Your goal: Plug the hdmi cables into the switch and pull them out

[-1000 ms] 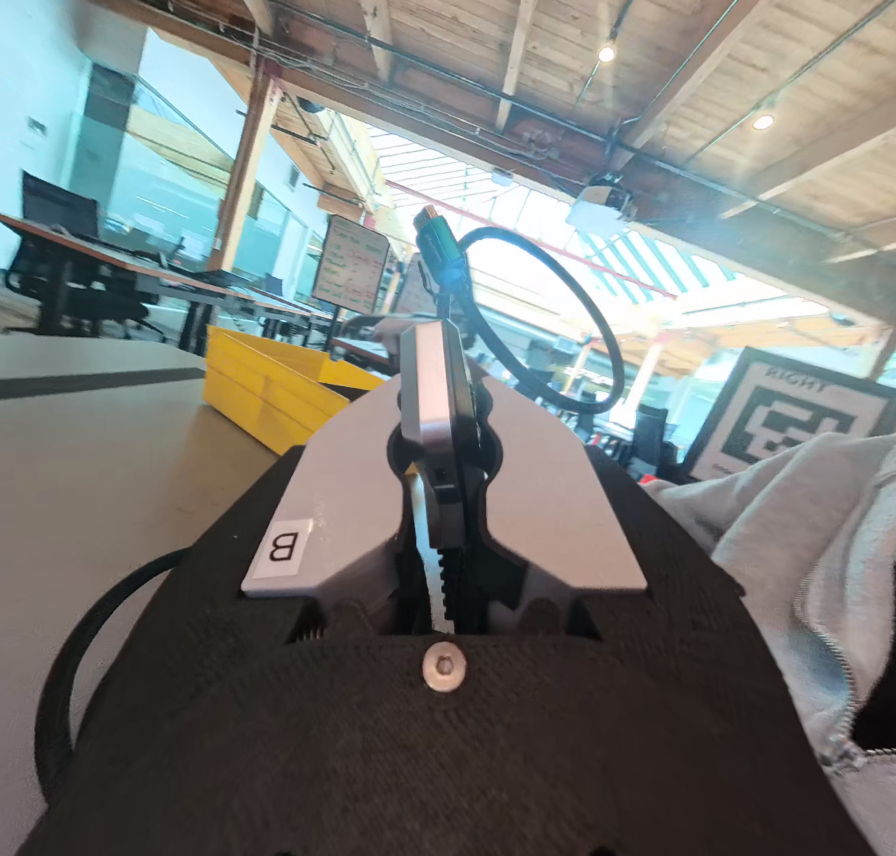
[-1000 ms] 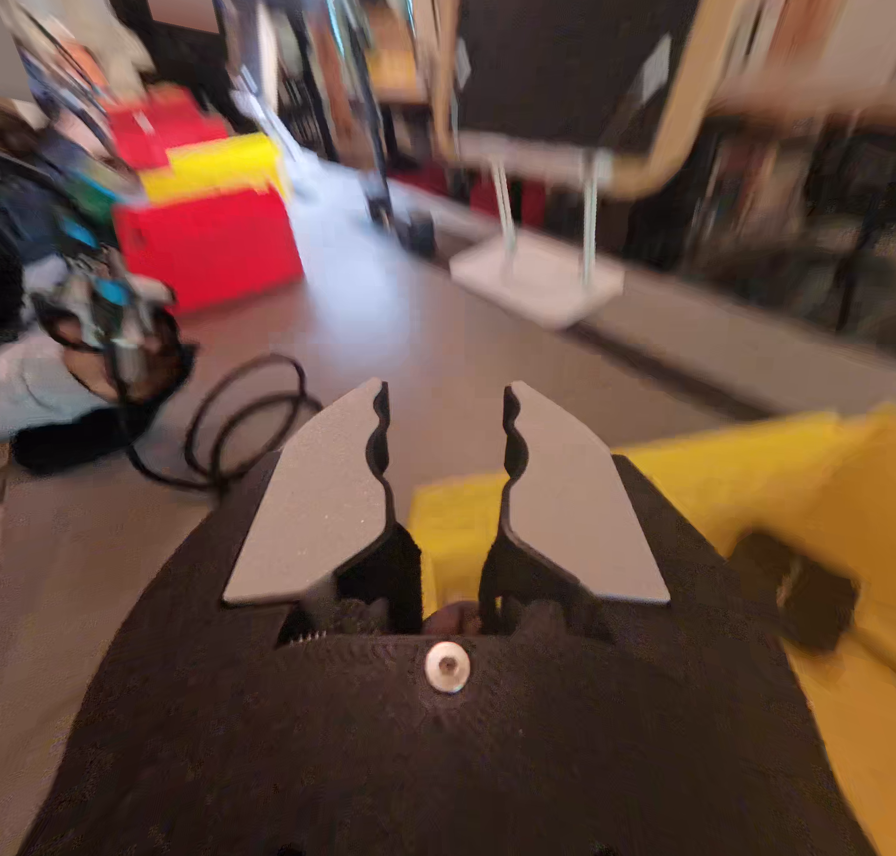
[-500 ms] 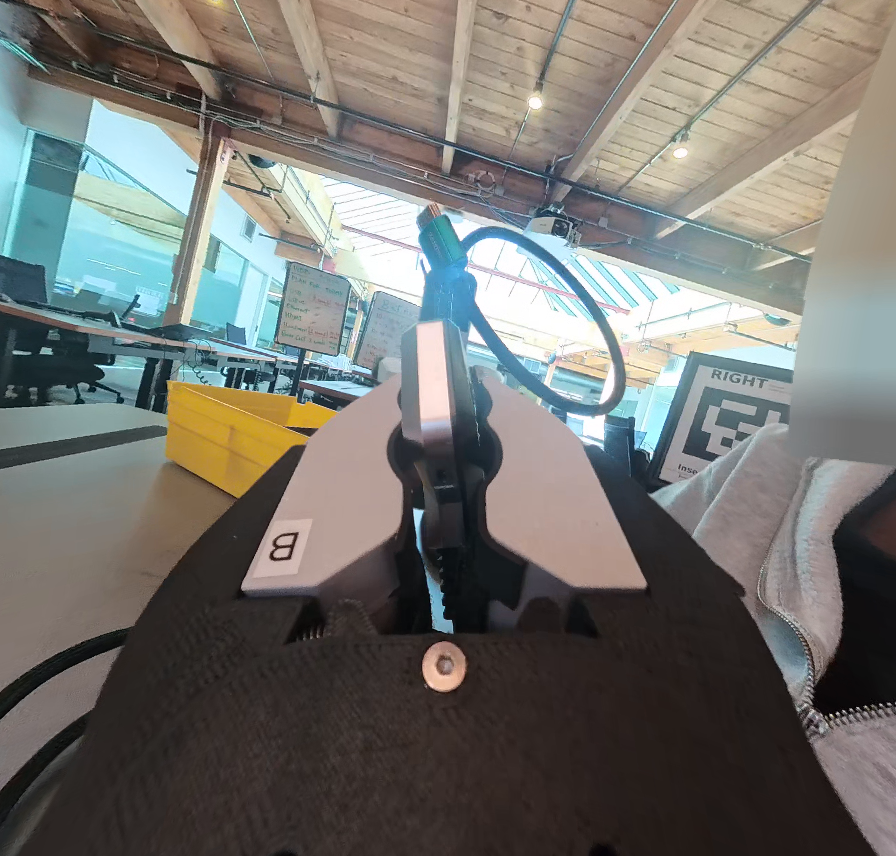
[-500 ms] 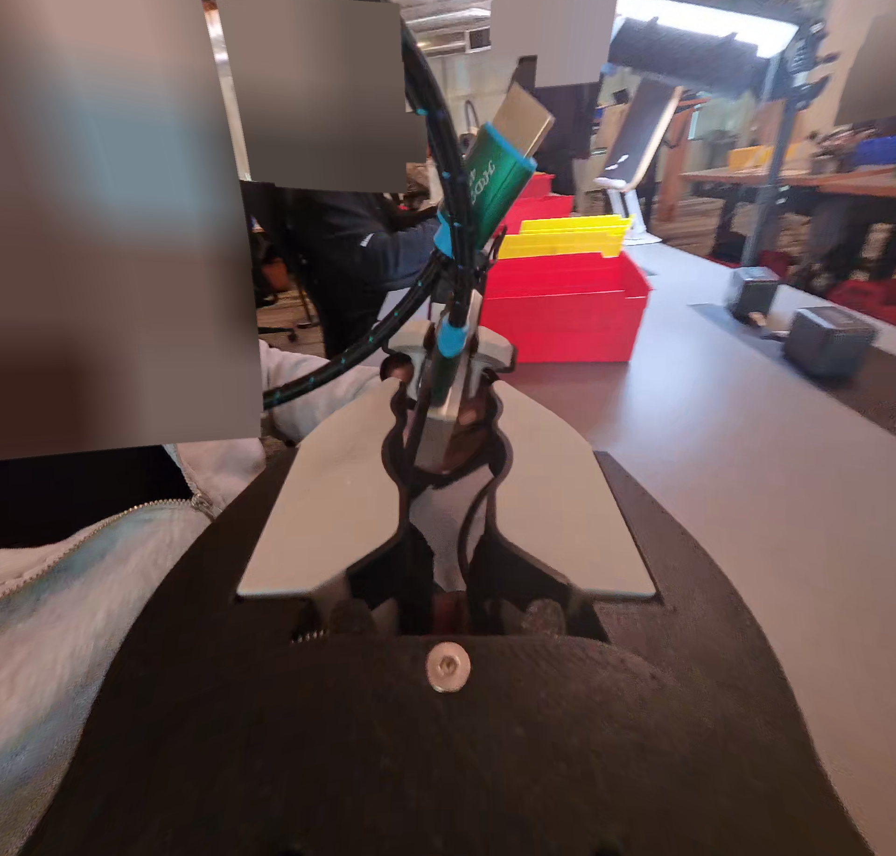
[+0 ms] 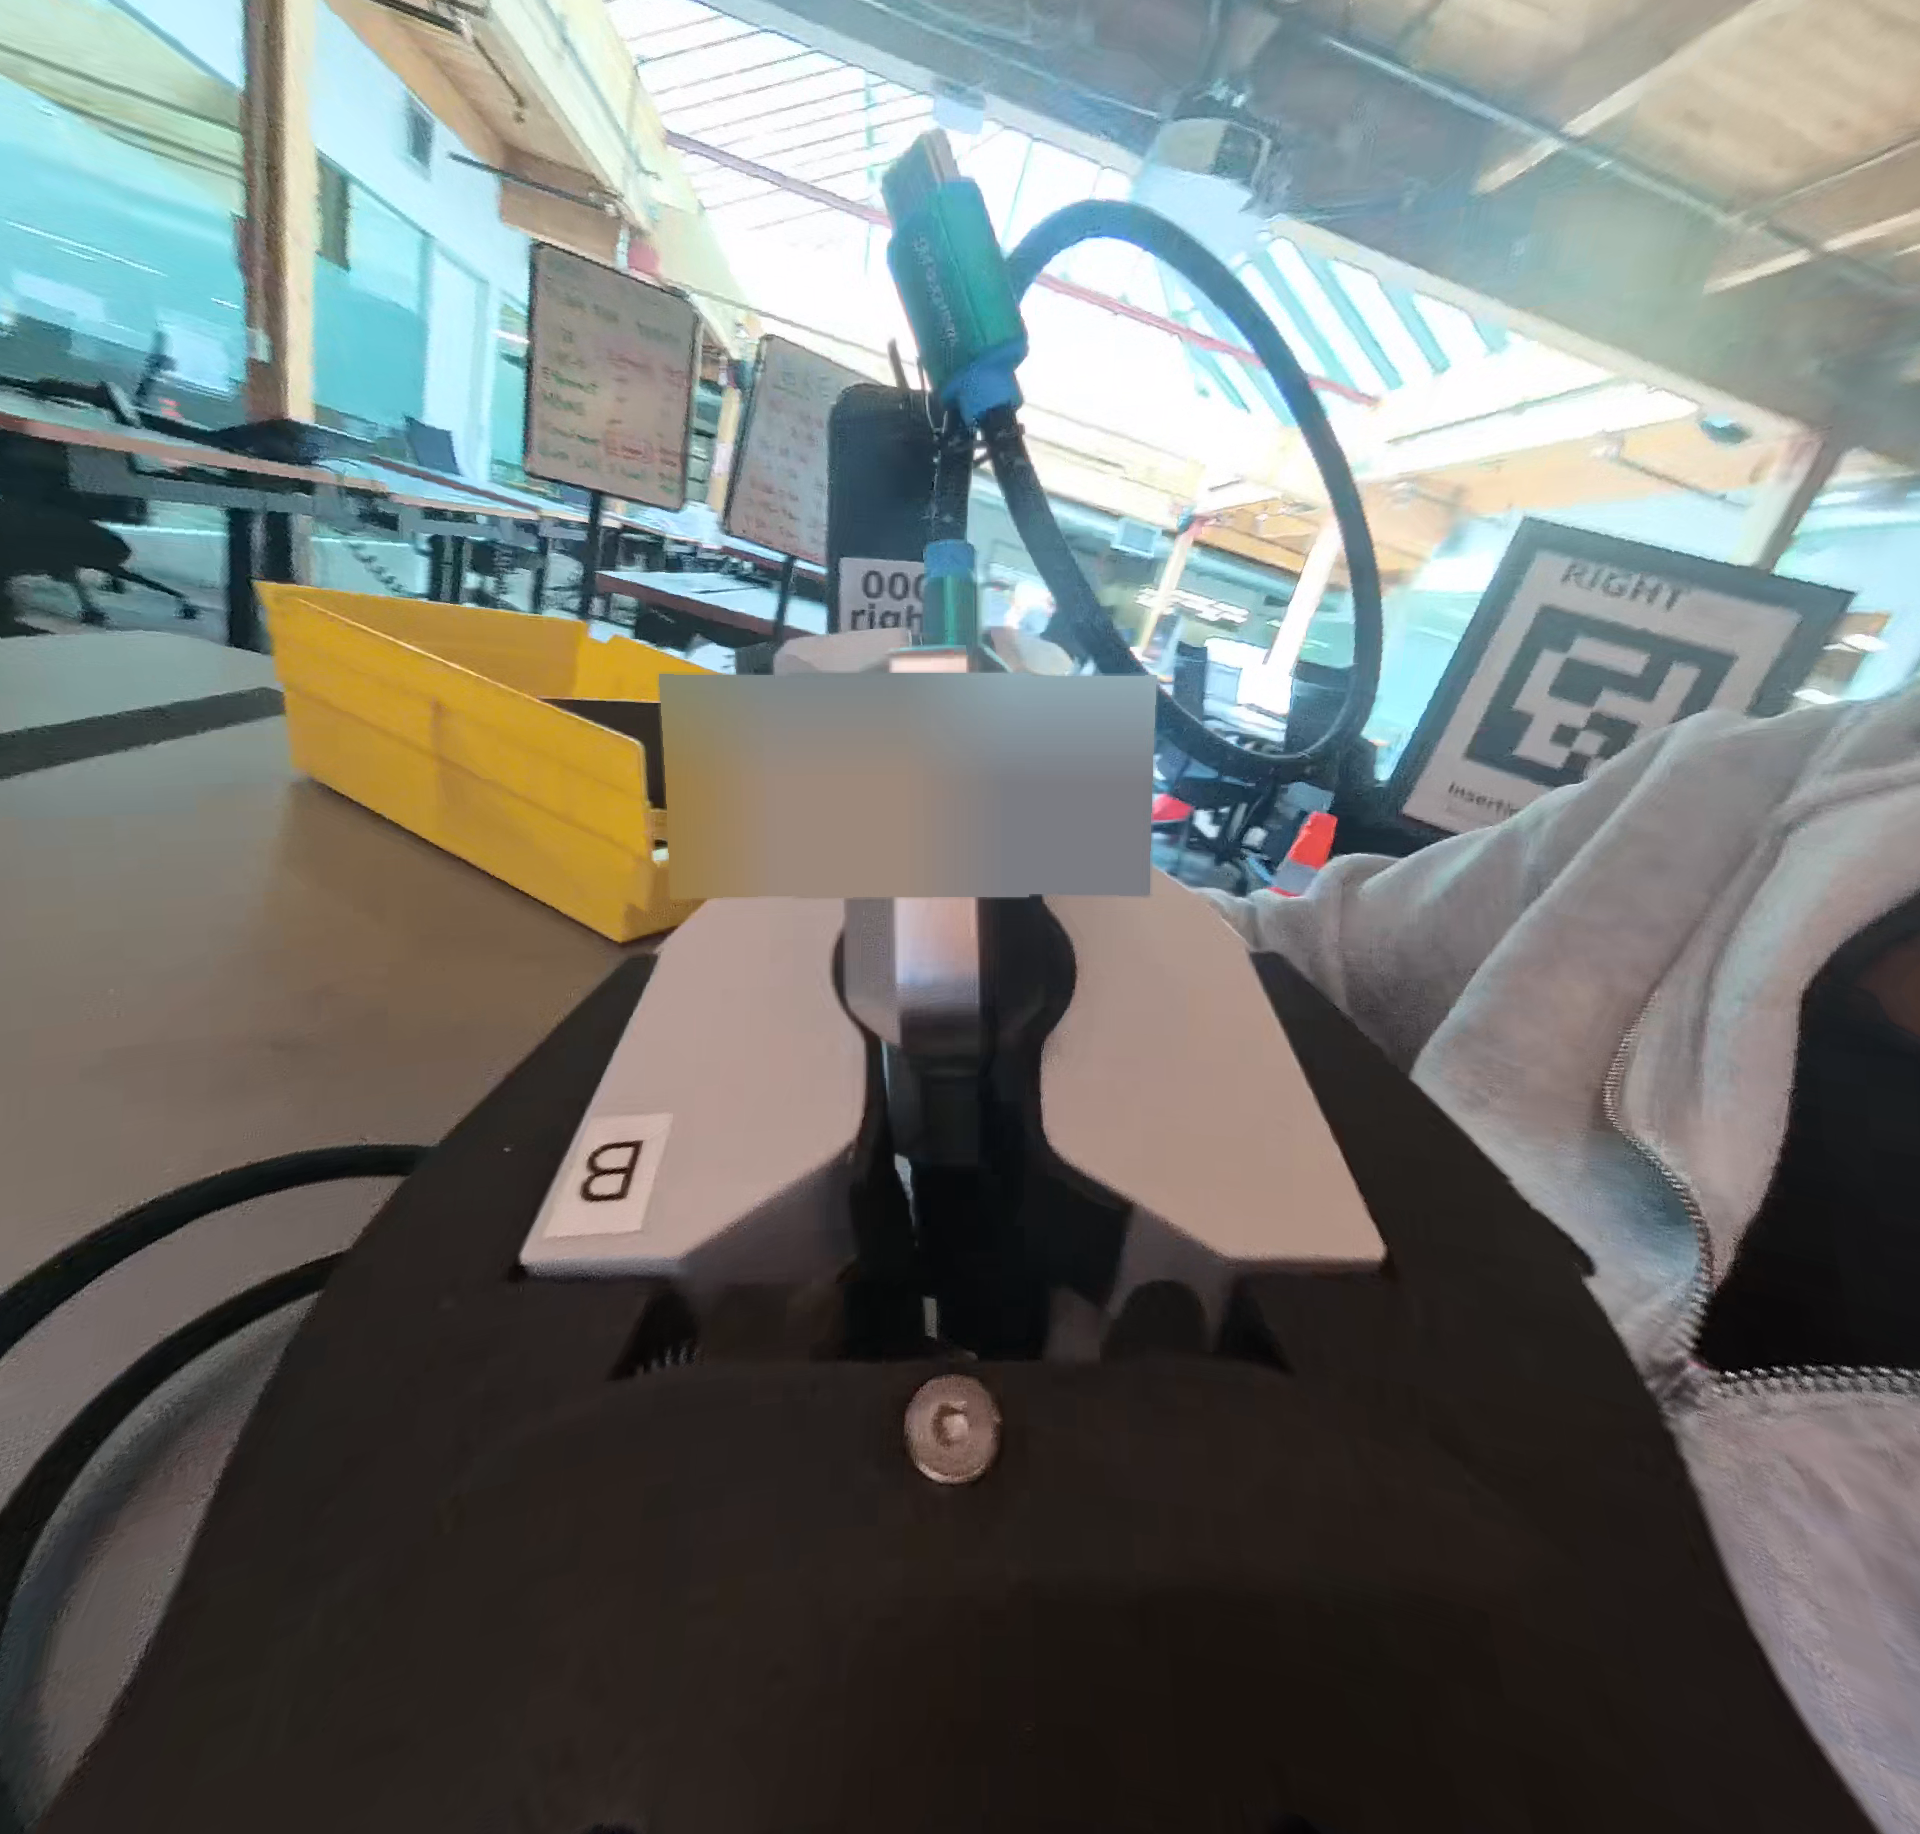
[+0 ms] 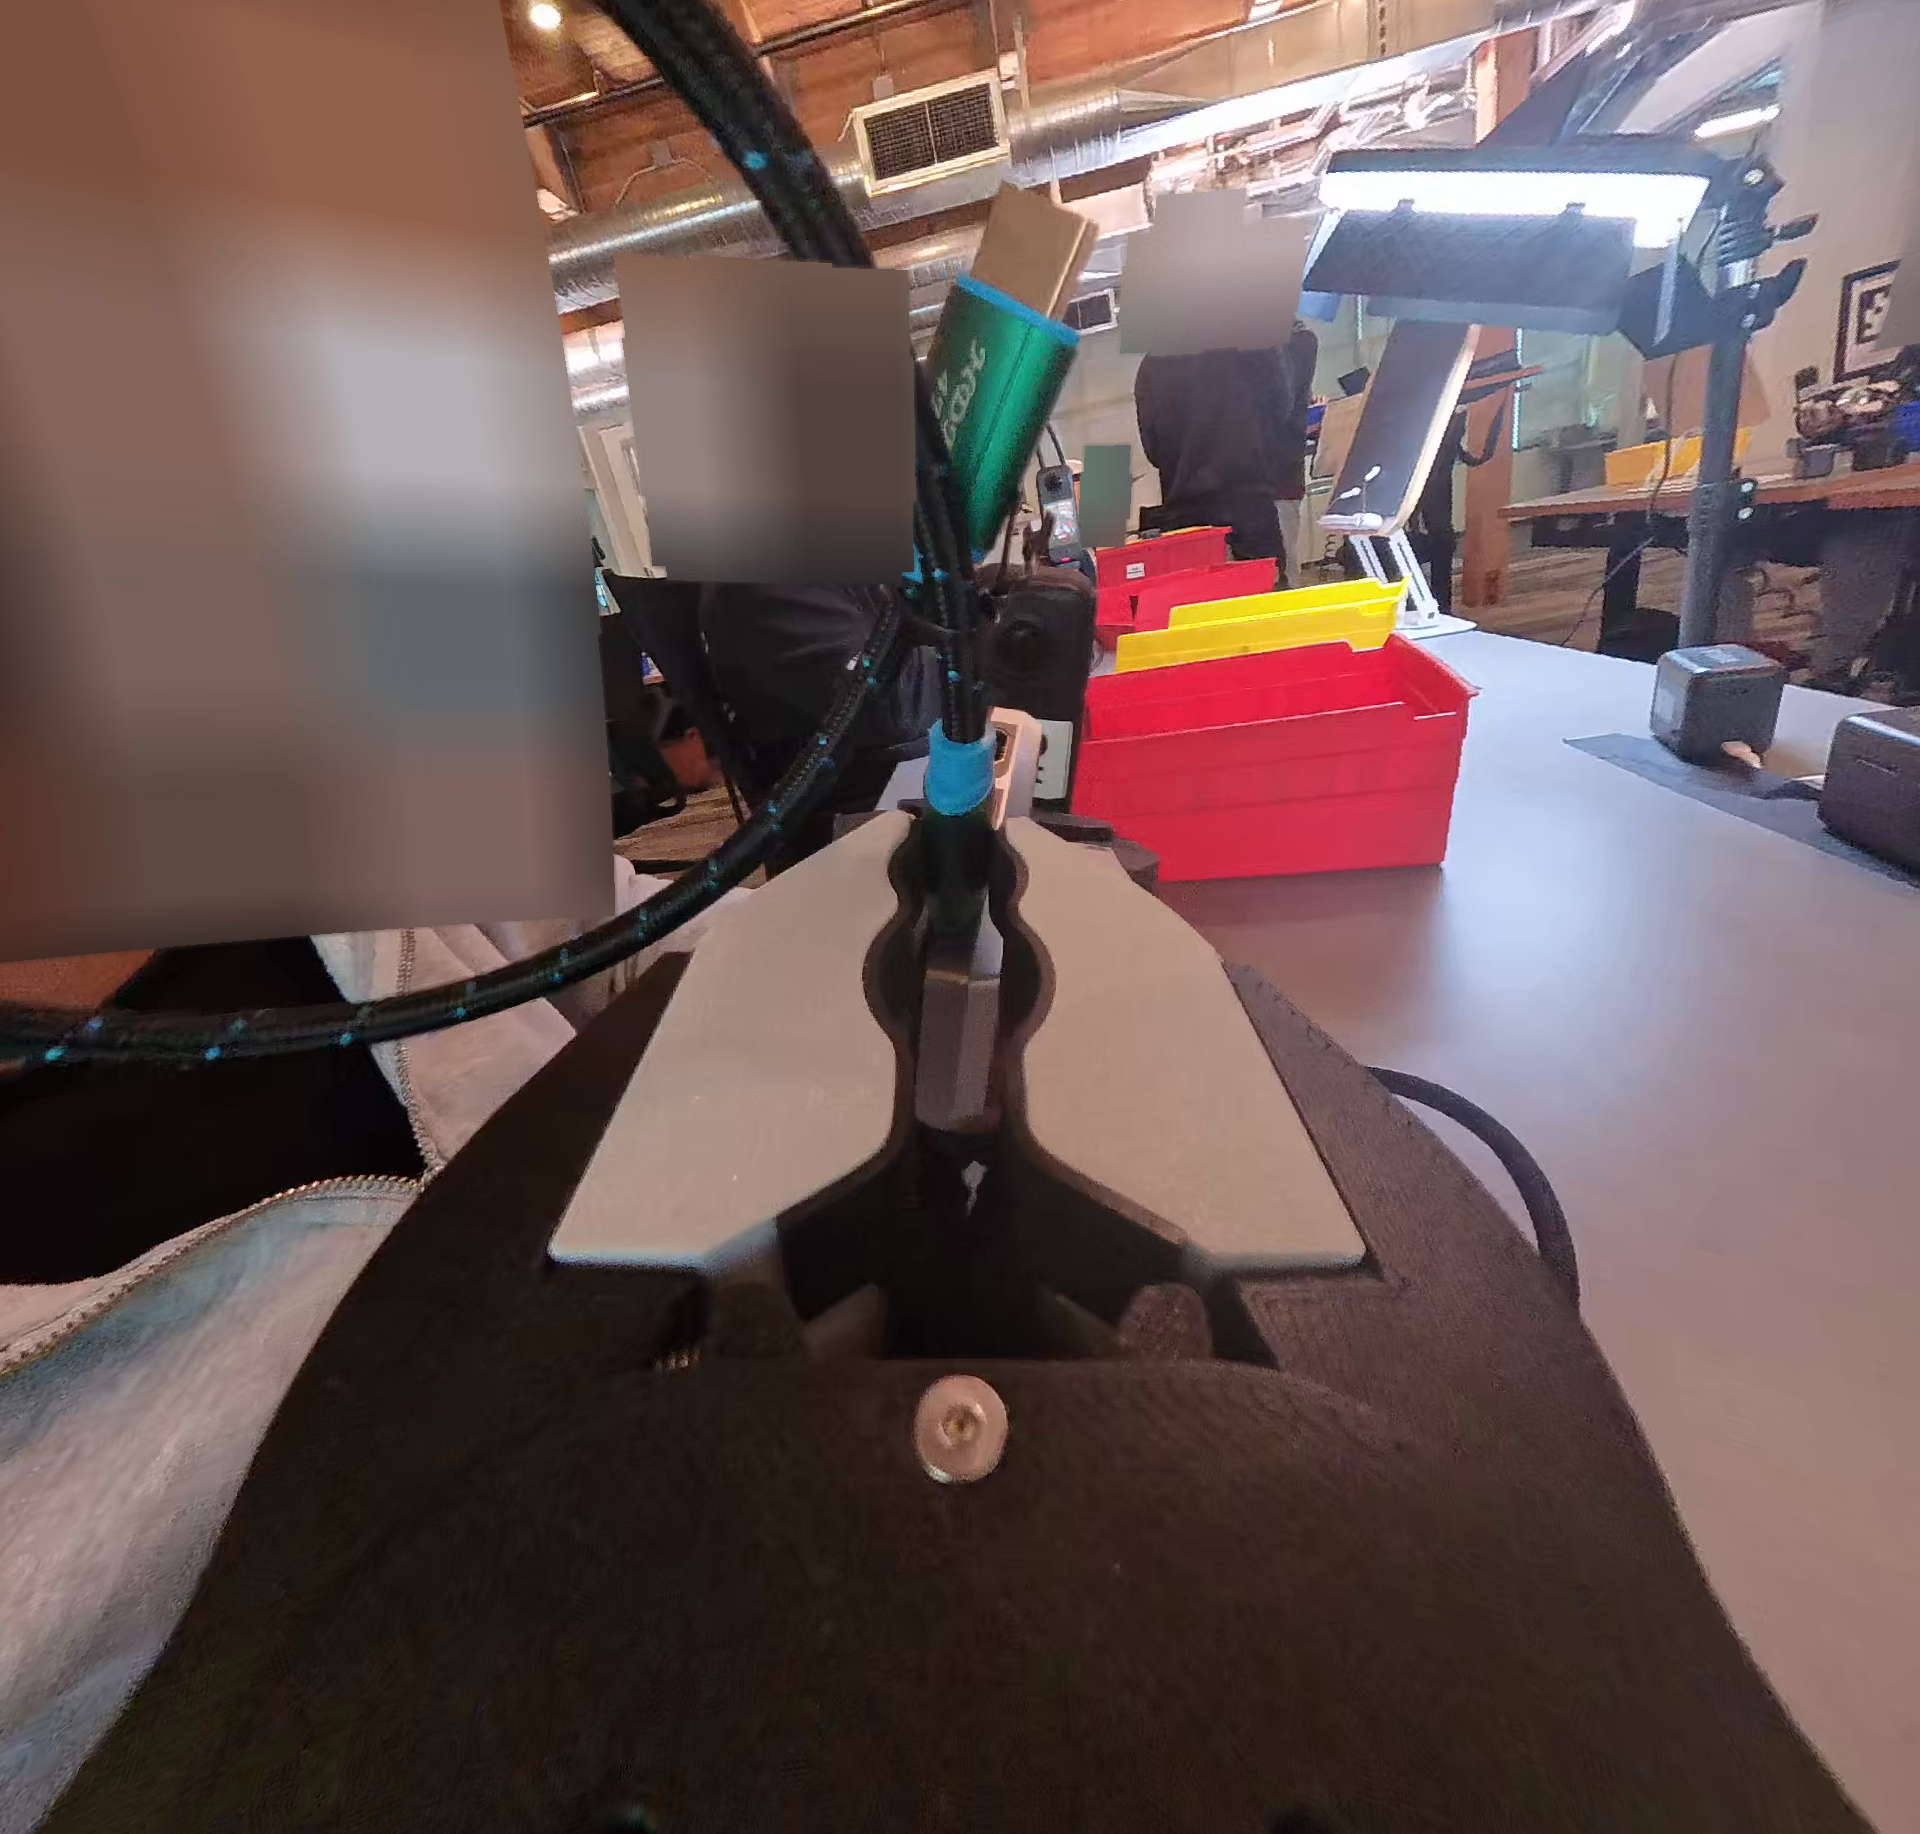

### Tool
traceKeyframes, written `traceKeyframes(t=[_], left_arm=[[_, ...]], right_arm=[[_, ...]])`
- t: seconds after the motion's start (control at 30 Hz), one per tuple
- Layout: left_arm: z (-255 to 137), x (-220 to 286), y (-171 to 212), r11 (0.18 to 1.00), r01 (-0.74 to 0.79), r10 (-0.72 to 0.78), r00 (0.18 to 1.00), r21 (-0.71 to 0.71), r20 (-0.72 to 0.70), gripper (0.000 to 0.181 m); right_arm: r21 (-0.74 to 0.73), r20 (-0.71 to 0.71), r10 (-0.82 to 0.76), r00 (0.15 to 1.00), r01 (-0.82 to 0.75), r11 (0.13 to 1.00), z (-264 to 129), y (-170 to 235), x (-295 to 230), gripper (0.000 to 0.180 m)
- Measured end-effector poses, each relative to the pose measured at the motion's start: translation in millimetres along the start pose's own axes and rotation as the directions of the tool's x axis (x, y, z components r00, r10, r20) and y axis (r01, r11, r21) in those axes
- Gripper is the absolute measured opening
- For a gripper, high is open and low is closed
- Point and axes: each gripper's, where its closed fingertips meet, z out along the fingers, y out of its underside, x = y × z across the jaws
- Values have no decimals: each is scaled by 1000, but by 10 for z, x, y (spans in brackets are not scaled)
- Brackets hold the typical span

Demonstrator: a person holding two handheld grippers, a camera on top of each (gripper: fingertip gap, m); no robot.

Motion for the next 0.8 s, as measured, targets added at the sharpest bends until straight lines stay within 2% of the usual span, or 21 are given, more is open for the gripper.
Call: traceKeyframes(t=[0.2,0.23,0.27,0.3,0.33,0.37,0.4,0.47,0.5,0.57,0.6,0.67,0.7,0.73,0.8], left_arm=[[22,-1,49,996,44,-44,999,-74,4,22],[7,-4,136,990,44,-44,999,-131,0,21],[-31,-29,387,961,16,-13,1000,-277,10,22],[-53,-44,535,941,-1,10,1000,-337,24,22],[-27,11,458,963,26,-26,1000,-269,4,22],[-11,53,316,980,48,-53,998,-191,-23,21],[-18,39,171,992,41,-44,999,-118,-23,22],[-91,-30,-30,999,29,-29,1000,-15,6,21],[-139,-57,-67,999,30,-31,999,9,18,22],[-204,-106,-88,998,54,-56,998,38,41,21],[-210,-109,-98,997,64,-66,997,51,38,21],[-184,-82,-93,997,66,-68,997,48,21,21],[-165,-66,-71,998,60,-61,998,34,17,21],[-145,-49,-40,998,53,-54,998,17,13,21],[-110,-21,21,999,45,-45,999,-15,3,21]], right_arm=[[-15,-3,-20,1000,20,1000,-50,-8,4,11],[77,-10,-6,1000,7,997,-107,-159,15,11],[238,-9,23,1000,-20,971,-271,-464,31,11],[357,-14,35,999,-28,934,-498,-759,48,11],[374,-71,-2,997,29,927,-682,-920,66,11],[282,-176,-80,981,128,951,-782,-934,102,11],[119,-302,-183,936,227,967,-855,-870,176,11],[-199,-540,-409,736,360,911,-1132,-839,364,11],[-334,-615,-487,621,355,873,-1331,-865,442,11],[-553,-713,-602,360,239,798,-1863,-953,576,11],[-641,-726,-660,194,155,752,-2191,-1028,615,12],[-770,-623,-776,-100,-98,631,-2868,-1125,607,12],[-790,-536,-824,-182,-238,566,-3152,-1133,573,12],[-789,-449,-867,-218,-358,499,-3376,-1123,542,12],[-745,-333,-920,-209,-539,392,-3704,-1053,527,12]])
